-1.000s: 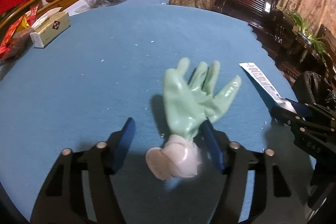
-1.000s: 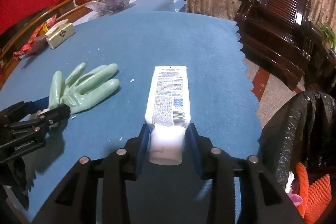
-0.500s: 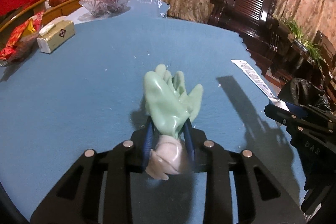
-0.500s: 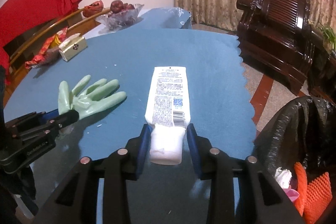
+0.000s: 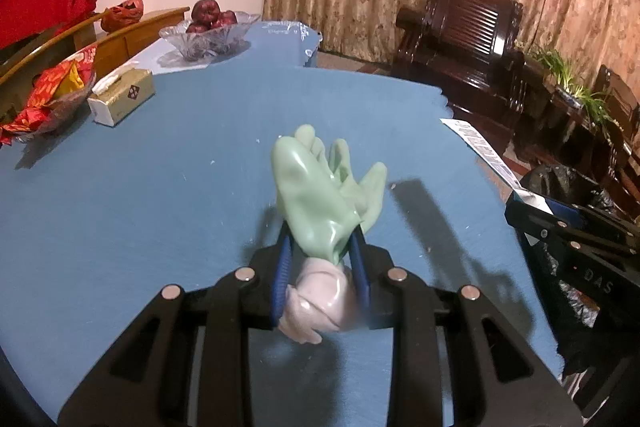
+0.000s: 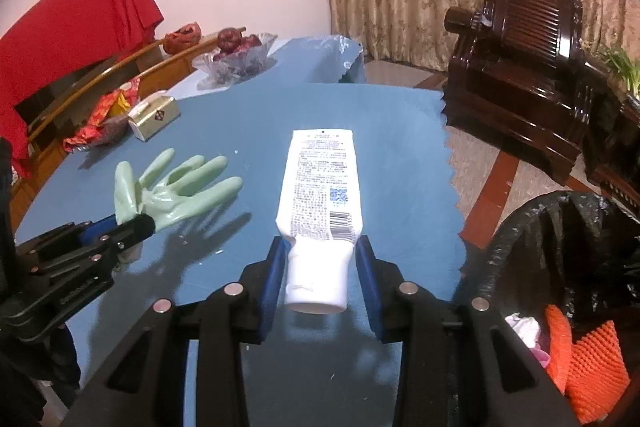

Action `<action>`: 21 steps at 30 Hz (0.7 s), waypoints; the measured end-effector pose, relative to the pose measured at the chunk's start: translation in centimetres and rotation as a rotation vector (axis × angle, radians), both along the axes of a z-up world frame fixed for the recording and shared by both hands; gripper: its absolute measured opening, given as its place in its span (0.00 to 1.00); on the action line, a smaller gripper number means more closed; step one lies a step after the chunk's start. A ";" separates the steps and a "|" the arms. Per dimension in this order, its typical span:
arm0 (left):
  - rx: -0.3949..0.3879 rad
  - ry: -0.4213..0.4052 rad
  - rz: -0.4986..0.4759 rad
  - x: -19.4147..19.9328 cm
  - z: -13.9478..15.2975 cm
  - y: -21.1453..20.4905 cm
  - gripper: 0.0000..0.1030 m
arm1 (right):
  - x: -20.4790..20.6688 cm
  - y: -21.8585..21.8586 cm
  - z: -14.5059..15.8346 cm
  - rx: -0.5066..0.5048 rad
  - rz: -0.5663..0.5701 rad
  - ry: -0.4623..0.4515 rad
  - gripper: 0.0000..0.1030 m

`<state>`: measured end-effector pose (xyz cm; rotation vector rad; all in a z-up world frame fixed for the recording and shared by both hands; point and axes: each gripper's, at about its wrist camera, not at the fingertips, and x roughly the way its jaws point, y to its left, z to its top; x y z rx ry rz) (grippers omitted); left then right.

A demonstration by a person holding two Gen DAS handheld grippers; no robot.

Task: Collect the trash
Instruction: 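Carry the white tube and green glove over the bin with both grippers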

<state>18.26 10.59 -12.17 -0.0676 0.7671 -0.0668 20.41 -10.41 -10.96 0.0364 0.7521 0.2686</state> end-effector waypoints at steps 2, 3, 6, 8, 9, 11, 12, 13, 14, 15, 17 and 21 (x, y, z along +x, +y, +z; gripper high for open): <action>0.000 -0.016 0.000 -0.4 0.8 -0.2 0.26 | -0.4 -0.2 0.8 0.005 -0.004 -0.014 0.35; 0.001 -0.022 0.000 -0.5 1.1 -0.3 0.26 | -0.7 -0.3 1.1 0.007 -0.005 -0.021 0.35; -0.001 -0.040 -0.005 -1.0 2.1 -0.8 0.26 | -1.5 -1.0 2.4 0.014 -0.015 -0.046 0.35; -0.003 -0.052 -0.010 -1.4 2.9 -1.4 0.26 | -2.1 -1.6 3.1 0.016 -0.023 -0.059 0.35; -0.004 -0.058 -0.015 -1.6 3.2 -1.8 0.26 | -2.5 -1.9 3.5 0.018 -0.027 -0.068 0.35; -0.004 -0.068 -0.030 -1.9 3.9 -2.6 0.26 | -3.2 -2.6 4.2 0.022 -0.038 -0.080 0.35; -0.005 -0.072 -0.035 -2.0 4.1 -2.9 0.26 | -3.6 -2.9 4.5 0.024 -0.044 -0.085 0.35; -0.005 -0.078 -0.044 -2.2 4.4 -3.5 0.26 | -4.0 -3.3 4.8 0.025 -0.050 -0.090 0.35; -0.006 -0.080 -0.050 -2.4 4.6 -3.8 0.26 | -4.3 -3.6 5.0 0.025 -0.056 -0.095 0.35; -0.007 -0.083 -0.058 -2.5 4.8 -4.3 0.26 | -4.6 -4.0 5.3 0.023 -0.064 -0.100 0.35; -0.011 -0.088 -0.074 -2.9 5.2 -5.2 0.26 | -5.4 -5.0 5.8 0.020 -0.082 -0.110 0.35; -0.022 -0.099 -0.115 -3.4 5.8 -7.3 0.26 | -6.7 -6.9 6.4 0.018 -0.119 -0.123 0.35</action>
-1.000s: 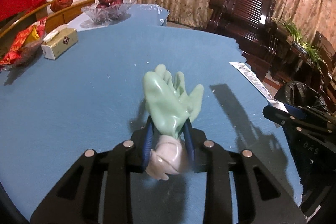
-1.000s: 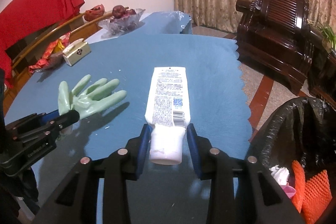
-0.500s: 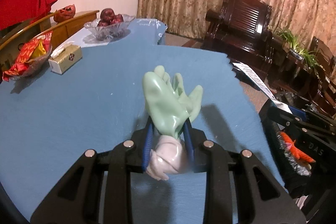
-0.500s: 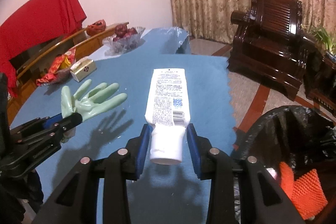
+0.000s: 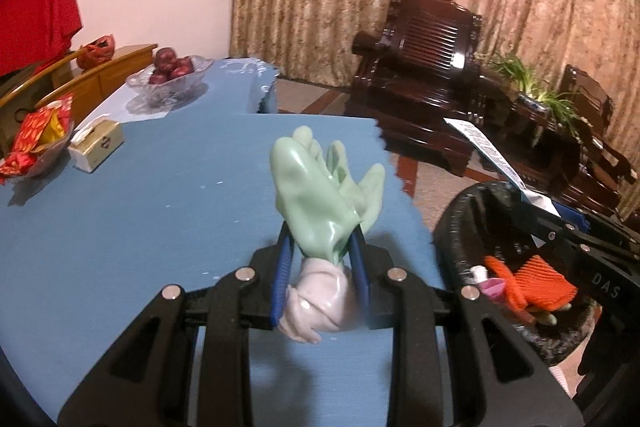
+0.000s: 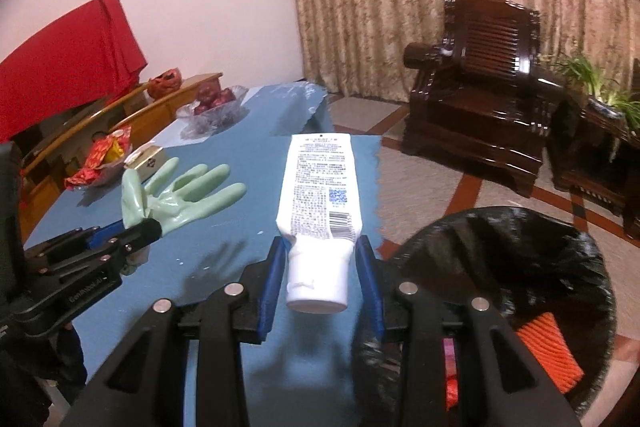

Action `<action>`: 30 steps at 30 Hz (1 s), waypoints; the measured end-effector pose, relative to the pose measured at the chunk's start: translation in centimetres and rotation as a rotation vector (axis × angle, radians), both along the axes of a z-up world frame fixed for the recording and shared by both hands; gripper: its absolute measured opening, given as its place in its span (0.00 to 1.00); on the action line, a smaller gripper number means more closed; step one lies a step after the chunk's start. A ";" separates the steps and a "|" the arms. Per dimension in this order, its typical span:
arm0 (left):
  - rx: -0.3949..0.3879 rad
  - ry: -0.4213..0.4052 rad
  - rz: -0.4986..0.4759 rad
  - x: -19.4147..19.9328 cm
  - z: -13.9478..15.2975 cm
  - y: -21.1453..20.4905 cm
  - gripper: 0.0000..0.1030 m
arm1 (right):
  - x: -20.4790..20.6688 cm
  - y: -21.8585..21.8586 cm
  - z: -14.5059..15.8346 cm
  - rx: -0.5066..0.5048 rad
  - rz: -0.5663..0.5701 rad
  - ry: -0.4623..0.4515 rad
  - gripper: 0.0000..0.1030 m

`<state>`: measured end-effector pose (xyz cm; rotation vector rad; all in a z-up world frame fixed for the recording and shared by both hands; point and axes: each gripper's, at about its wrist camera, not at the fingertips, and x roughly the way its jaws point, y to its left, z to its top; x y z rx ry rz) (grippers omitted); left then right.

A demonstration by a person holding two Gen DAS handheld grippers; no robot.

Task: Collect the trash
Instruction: 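Carry the white tube and green glove over the bin with both grippers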

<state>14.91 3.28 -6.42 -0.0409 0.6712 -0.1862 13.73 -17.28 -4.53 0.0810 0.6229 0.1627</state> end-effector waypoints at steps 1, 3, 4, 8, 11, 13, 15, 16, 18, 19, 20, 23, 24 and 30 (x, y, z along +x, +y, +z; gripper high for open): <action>-0.002 -0.002 -0.007 -0.1 0.1 -0.4 0.26 | -0.3 -0.6 0.1 0.000 -0.011 -0.002 0.35; -0.006 -0.008 -0.032 -0.3 0.4 -1.7 0.26 | -0.9 -1.8 0.3 0.000 -0.033 -0.006 0.35; -0.007 -0.011 -0.043 -0.3 0.5 -2.3 0.26 | -1.2 -2.4 0.4 -0.002 -0.045 -0.008 0.35; -0.006 -0.022 -0.098 -0.6 0.9 -5.1 0.26 | -2.4 -4.9 0.6 -0.005 -0.094 -0.015 0.35; -0.008 -0.025 -0.133 -0.7 0.9 -6.9 0.26 | -3.0 -6.5 0.6 -0.009 -0.123 -0.018 0.35; -0.006 -0.028 -0.156 -0.7 0.8 -8.2 0.26 | -3.5 -7.7 0.6 -0.014 -0.145 -0.018 0.35; -0.005 -0.030 -0.180 -0.7 0.7 -9.6 0.26 | -3.9 -9.0 0.5 -0.016 -0.168 -0.018 0.35; -0.005 -0.028 -0.191 -0.6 0.6 -10.2 0.26 | -4.0 -9.6 0.5 -0.016 -0.179 -0.017 0.35; -0.007 -0.026 -0.217 -0.4 0.4 -11.8 0.26 | -4.4 -10.8 0.4 -0.017 -0.201 -0.017 0.35; -0.006 -0.025 -0.226 -0.3 0.3 -12.4 0.26 | -4.6 -11.4 0.4 -0.018 -0.211 -0.016 0.35; -0.003 -0.020 -0.241 -0.1 0.1 -13.2 0.26 | -4.7 -11.9 0.3 -0.018 -0.218 -0.016 0.35; 0.002 -0.016 -0.276 0.1 -0.5 -15.2 0.26 | -4.9 -13.5 0.1 -0.019 -0.247 -0.008 0.35; 0.003 -0.014 -0.286 0.3 -0.7 -15.7 0.26 | -5.0 -13.9 -0.1 -0.020 -0.254 -0.006 0.35; 0.009 0.005 -0.338 1.2 -2.1 -19.1 0.26 | -5.0 -16.4 -1.2 -0.018 -0.296 0.018 0.35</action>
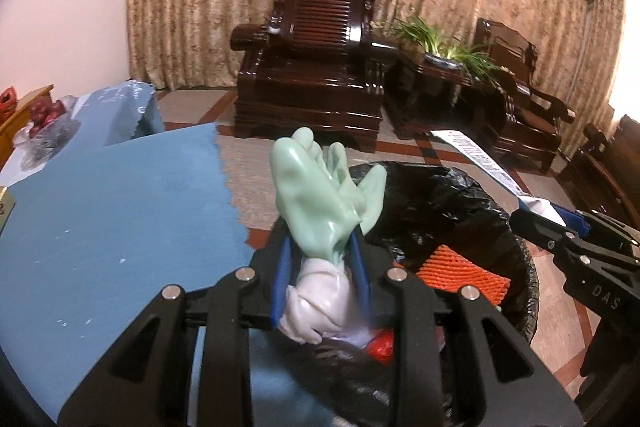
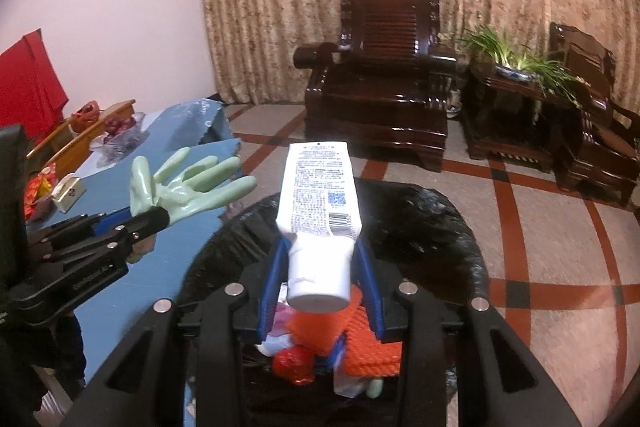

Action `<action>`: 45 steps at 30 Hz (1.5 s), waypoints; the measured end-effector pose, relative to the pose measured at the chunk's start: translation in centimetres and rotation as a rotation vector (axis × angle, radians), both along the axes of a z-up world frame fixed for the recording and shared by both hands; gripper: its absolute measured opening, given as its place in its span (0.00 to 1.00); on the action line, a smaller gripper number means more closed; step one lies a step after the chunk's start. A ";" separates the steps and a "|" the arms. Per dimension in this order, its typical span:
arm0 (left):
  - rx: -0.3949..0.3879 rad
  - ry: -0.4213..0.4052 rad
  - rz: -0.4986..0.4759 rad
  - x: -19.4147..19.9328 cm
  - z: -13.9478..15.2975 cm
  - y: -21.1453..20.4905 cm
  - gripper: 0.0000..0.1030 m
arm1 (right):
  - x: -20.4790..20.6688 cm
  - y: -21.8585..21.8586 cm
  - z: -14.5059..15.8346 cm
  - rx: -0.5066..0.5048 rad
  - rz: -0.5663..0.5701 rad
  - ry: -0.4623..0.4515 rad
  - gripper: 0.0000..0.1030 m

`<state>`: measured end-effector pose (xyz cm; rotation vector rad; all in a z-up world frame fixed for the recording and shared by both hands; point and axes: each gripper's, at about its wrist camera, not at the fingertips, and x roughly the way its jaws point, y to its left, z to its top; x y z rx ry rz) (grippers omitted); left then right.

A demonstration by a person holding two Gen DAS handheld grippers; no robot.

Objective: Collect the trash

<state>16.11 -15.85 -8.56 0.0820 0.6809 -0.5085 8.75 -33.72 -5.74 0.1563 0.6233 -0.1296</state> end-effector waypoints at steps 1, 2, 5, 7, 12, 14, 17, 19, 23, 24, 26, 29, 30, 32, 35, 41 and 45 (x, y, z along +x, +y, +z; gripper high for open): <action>0.002 0.002 -0.005 0.2 -0.1 -0.4 0.26 | 0.0 -0.4 -0.2 0.000 -0.006 0.004 0.35; 0.005 0.006 -0.013 0.4 -0.5 -1.0 0.26 | 0.1 -0.9 -0.5 0.001 -0.011 0.010 0.35; 0.007 0.023 -0.027 1.0 -1.2 -2.1 0.26 | 0.2 -1.6 -1.2 0.005 -0.023 0.024 0.35; 0.009 0.029 -0.035 1.2 -1.7 -2.8 0.26 | 0.4 -2.2 -1.7 0.006 -0.031 0.032 0.35; 0.003 0.049 -0.063 2.1 -2.5 -4.1 0.27 | 0.9 -3.1 -2.5 0.001 -0.045 0.053 0.35; 0.004 0.057 -0.071 2.3 -2.7 -4.3 0.31 | 1.3 -3.4 -2.9 -0.010 -0.046 0.065 0.35; -0.021 0.059 -0.077 2.5 -2.6 -4.3 0.54 | 1.5 -3.6 -3.5 -0.027 -0.062 0.078 0.40; -0.034 0.051 -0.076 2.5 -2.4 -3.9 0.60 | 1.4 -3.7 -3.6 -0.036 -0.071 0.078 0.54; -0.033 0.034 -0.065 2.2 -1.7 -3.1 0.72 | 0.5 -3.6 -3.3 -0.042 -0.100 0.051 0.79; -0.033 0.030 -0.062 2.2 -1.5 -2.9 0.77 | 0.3 -3.5 -3.2 -0.043 -0.106 0.043 0.89; -0.034 0.013 -0.042 1.7 -0.9 -1.9 0.84 | -0.1 -3.3 -2.8 -0.039 -0.108 0.031 0.93; -0.037 0.002 -0.023 1.2 0.1 -0.6 0.88 | -0.5 -3.1 -2.4 -0.020 -0.102 0.033 0.94; -0.036 -0.004 -0.017 0.9 0.4 0.1 0.89 | -0.7 -3.1 -2.1 -0.009 -0.097 0.032 0.94; -0.032 -0.009 0.005 0.4 1.0 1.5 0.91 | -1.0 -2.6 -1.6 0.003 -0.087 0.030 0.94; -0.030 -0.013 0.039 -0.5 1.7 3.1 0.92 | -1.7 -1.3 -0.7 0.007 -0.063 0.026 0.94; -0.015 -0.027 0.121 -2.4 3.2 6.7 0.93 | -3.1 1.3 1.1 0.003 -0.016 0.010 0.94; 0.005 -0.048 0.165 -3.8 4.1 8.7 0.93 | -3.9 2.9 2.5 0.005 0.009 -0.011 0.94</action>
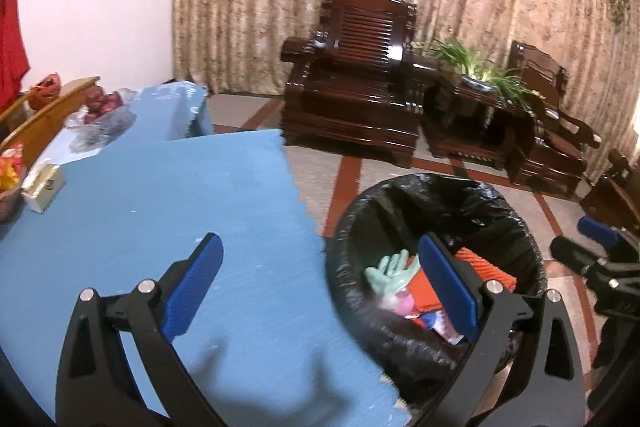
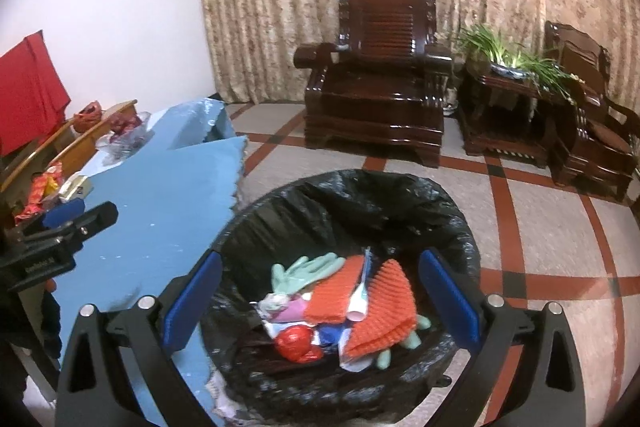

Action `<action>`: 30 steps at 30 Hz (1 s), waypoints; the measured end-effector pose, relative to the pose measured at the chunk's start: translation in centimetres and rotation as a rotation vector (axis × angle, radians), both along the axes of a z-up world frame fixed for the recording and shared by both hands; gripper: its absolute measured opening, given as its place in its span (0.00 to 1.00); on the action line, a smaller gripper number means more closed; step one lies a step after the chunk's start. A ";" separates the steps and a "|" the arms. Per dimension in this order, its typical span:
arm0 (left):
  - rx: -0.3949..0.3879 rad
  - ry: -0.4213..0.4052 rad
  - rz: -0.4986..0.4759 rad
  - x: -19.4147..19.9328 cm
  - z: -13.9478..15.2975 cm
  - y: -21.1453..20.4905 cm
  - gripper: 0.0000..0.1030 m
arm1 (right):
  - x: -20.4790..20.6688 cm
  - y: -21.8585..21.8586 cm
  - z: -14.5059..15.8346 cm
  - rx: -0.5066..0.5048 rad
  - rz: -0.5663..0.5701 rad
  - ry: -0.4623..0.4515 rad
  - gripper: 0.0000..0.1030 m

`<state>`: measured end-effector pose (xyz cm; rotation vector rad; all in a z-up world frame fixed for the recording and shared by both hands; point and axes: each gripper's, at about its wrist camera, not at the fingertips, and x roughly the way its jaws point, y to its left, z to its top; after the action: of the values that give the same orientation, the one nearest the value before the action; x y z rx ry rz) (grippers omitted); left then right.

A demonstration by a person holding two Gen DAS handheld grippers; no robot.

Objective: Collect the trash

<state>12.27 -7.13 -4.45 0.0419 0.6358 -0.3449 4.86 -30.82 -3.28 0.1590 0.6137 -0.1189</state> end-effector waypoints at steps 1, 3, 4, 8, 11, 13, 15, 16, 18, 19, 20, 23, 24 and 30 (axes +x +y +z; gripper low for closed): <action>0.004 -0.003 0.007 -0.3 0.2 0.4 0.93 | -0.3 0.4 0.4 0.001 0.005 -0.007 0.94; 0.012 -0.013 0.024 -1.2 0.8 1.4 0.93 | -0.6 1.1 1.1 -0.001 0.014 -0.018 0.94; 0.016 -0.019 0.034 -1.7 1.1 1.9 0.93 | -0.8 1.5 1.4 -0.003 0.019 -0.022 0.94; 0.010 -0.031 0.062 -2.8 2.1 3.3 0.93 | -1.5 2.6 2.4 -0.017 0.037 -0.038 0.94; 0.004 -0.045 0.075 -3.6 2.8 3.9 0.93 | -1.9 3.3 3.1 -0.023 0.043 -0.048 0.94; 0.005 -0.054 0.077 -4.0 3.2 4.1 0.93 | -2.1 3.6 3.5 -0.025 0.044 -0.055 0.94; 0.003 -0.059 0.075 -4.5 3.5 4.1 0.93 | -2.2 3.9 4.0 -0.026 0.046 -0.061 0.94; 0.002 -0.060 0.071 -4.6 3.7 4.1 0.93 | -2.3 4.0 4.3 -0.028 0.048 -0.064 0.94; 0.004 -0.068 0.075 -5.0 4.0 4.1 0.93 | -2.4 4.2 4.7 -0.031 0.050 -0.070 0.94; 0.002 -0.071 0.076 -5.1 4.2 4.1 0.93 | -2.5 4.2 4.9 -0.033 0.052 -0.072 0.94; -0.001 -0.073 0.079 -5.4 4.4 4.1 0.93 | -2.6 4.3 5.0 -0.036 0.052 -0.074 0.94; -0.010 -0.083 0.088 -6.1 4.9 4.2 0.93 | -2.8 4.6 5.5 -0.044 0.056 -0.084 0.94; -0.009 -0.088 0.090 -6.4 5.0 4.2 0.93 | -2.8 4.7 5.6 -0.043 0.059 -0.087 0.94; -0.013 -0.105 0.086 -7.1 5.6 4.3 0.93 | -2.9 5.1 5.6 -0.051 0.074 -0.087 0.94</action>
<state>5.17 -2.85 1.14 0.0204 0.5294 -0.2614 1.91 -25.70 2.29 0.0918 0.5286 -0.0553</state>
